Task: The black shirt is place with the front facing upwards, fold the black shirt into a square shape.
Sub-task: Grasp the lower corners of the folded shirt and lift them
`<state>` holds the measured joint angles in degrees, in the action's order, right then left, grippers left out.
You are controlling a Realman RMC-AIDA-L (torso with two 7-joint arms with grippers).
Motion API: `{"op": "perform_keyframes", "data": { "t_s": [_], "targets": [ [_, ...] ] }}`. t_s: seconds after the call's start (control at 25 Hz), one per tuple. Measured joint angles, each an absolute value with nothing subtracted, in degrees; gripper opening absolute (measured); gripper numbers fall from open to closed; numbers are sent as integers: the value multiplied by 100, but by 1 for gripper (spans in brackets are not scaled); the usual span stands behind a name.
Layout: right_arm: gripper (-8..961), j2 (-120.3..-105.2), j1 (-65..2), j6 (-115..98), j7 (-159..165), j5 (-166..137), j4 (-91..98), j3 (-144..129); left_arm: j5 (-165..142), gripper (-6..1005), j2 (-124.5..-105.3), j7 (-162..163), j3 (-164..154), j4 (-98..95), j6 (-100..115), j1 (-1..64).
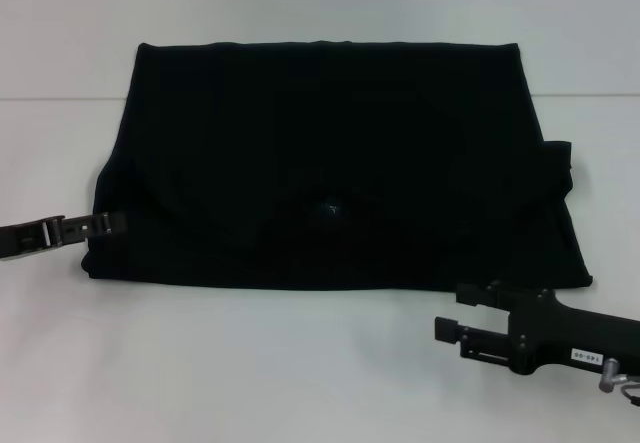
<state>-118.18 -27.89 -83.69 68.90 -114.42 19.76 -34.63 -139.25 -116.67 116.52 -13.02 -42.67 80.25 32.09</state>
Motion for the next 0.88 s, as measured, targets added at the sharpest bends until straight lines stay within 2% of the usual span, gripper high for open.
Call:
{"op": "perform_keyframes", "data": {
  "t_s": [0.4, 0.88],
  "targets": [
    [737, -11864, -2837, -8314, 6912, -11450, 1969, -3546, -13932, 860, -11727, 11666, -1700, -3889, 7089, 3239],
    [737, -11882, -2848, -8152, 6935, -11452, 1927, -3560, -13950, 839, -11771, 11684, -1856, -3770, 7051, 3288]
  ]
}}
